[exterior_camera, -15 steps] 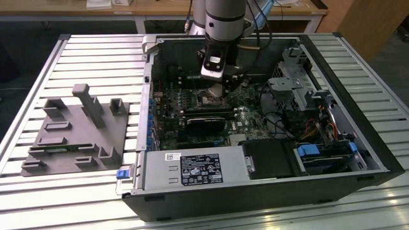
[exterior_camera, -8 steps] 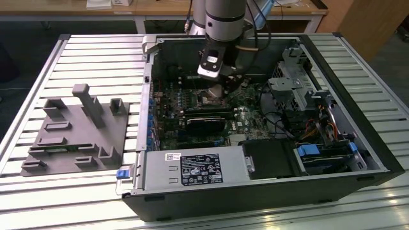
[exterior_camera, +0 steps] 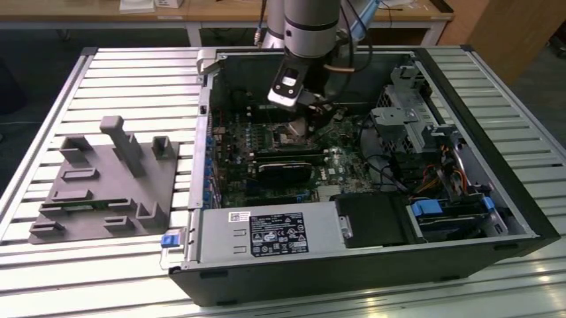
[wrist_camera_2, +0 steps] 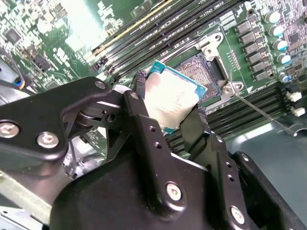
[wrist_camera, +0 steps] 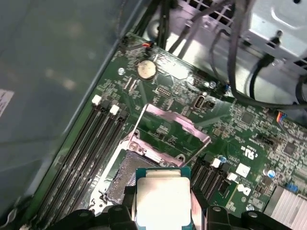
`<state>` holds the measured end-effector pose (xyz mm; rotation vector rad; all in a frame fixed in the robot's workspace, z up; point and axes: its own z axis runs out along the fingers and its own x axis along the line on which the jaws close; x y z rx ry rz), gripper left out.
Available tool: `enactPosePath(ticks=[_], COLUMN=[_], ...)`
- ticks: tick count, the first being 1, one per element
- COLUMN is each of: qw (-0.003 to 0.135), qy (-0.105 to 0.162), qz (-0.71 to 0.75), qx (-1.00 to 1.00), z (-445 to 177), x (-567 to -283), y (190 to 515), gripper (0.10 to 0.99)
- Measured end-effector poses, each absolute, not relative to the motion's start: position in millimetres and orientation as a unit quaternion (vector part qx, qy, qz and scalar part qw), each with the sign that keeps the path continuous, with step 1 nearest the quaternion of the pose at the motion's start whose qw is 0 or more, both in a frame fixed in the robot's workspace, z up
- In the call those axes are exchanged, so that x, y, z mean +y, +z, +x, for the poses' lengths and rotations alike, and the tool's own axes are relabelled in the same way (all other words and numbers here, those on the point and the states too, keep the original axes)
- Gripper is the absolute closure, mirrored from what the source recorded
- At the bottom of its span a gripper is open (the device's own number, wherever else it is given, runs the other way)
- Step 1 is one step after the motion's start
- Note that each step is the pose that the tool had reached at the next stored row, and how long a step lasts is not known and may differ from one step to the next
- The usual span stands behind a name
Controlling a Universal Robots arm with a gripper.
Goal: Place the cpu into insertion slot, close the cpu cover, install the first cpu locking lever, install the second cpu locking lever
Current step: 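Place the cpu into insertion slot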
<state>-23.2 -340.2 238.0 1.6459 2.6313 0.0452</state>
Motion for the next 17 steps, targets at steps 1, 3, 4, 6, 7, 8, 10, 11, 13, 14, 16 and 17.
enactPosePath(ticks=[1,3,4,6,7,8,10,11,13,14,16,17], qw=[0.019,0.019,0.020,0.020,0.020,0.020,0.021,0.021,0.021,0.022,0.022,0.022], qy=[0.014,0.014,0.013,0.013,0.012,0.012,0.012,0.011,0.011,0.010,0.010,0.010], qz=[0.536,0.546,0.552,0.562,0.568,0.574,0.585,0.590,0.601,0.606,0.617,0.623], qx=[0.844,0.837,0.834,0.827,0.822,0.819,0.811,0.807,0.799,0.795,0.787,0.782], z=[-23.2,-23.2,-23.2,-23.2,-23.2,-23.2,-23.2,-23.2,-23.2,-23.2,-23.2,-23.2], x=[-340.1,-340.1,-340.1,-340.2,-340.2,-340.2,-340.2,-340.2,-340.2,-340.2,-340.2,-340.2], y=[237.8,237.5,237.3,236.9,236.7,236.5,236.2,236.0,235.6,235.4,235.0,234.7], gripper=[0.549,0.549,0.549,0.549,0.549,0.549,0.549,0.549,0.549,0.549,0.549,0.549])
